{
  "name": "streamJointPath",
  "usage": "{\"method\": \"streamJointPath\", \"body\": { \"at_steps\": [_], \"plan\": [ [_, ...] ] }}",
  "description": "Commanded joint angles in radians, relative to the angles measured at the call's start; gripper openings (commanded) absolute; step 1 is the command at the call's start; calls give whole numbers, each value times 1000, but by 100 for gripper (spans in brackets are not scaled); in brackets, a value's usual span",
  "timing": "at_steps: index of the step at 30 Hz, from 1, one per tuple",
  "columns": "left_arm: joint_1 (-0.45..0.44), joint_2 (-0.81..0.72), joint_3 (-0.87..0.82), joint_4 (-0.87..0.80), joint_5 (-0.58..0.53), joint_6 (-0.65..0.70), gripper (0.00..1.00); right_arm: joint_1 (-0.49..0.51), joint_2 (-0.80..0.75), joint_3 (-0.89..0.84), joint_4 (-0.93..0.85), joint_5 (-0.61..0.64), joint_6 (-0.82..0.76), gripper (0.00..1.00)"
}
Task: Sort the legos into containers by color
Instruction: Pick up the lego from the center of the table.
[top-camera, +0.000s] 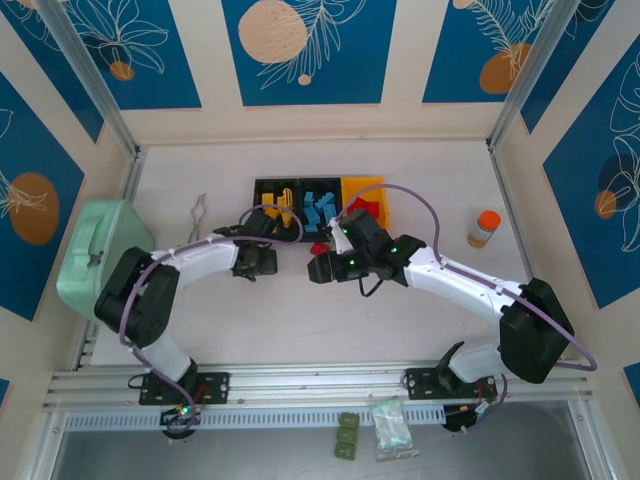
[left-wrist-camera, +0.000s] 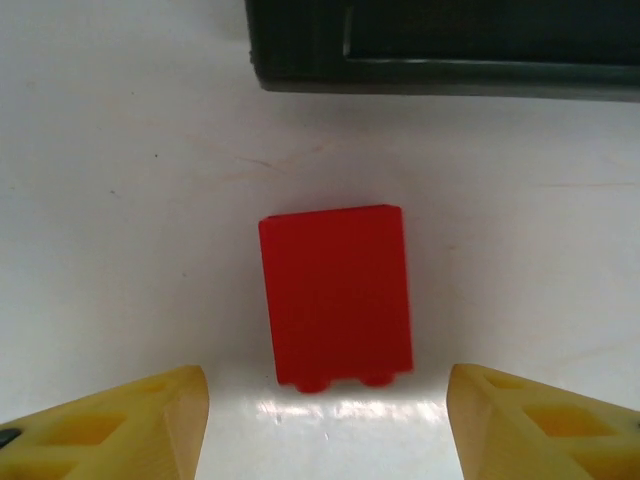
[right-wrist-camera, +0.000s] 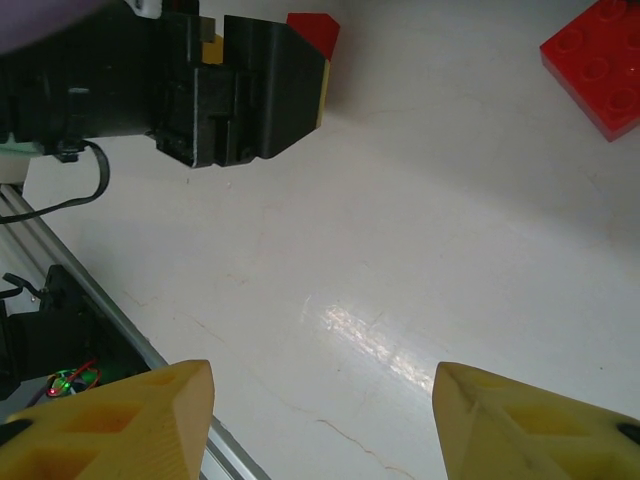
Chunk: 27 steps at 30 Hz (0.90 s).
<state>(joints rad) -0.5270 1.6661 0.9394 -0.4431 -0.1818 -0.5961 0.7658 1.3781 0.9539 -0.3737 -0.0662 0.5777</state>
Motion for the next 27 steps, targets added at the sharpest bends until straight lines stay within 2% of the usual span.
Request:
{"method": "streamJointPath", "body": {
  "at_steps": [1,4,7,17,27],
  "plan": [
    [19,32,10,48,-14,4,56,3,-15,8,-34,24,5,60],
    [22,44,16,51,-1,13,42,1,-12,5,-36,26,6,60],
    [19,29,11,45,12,19,32,1,-6,0,-30,28,11,60],
    [8,-85,5,-44,82,39,31,-6,0,-3,-11,20,15,60],
    [-106,-76,175,-126,135,25,31,-112,-116,-95,-22,18,30,60]
  ]
}}
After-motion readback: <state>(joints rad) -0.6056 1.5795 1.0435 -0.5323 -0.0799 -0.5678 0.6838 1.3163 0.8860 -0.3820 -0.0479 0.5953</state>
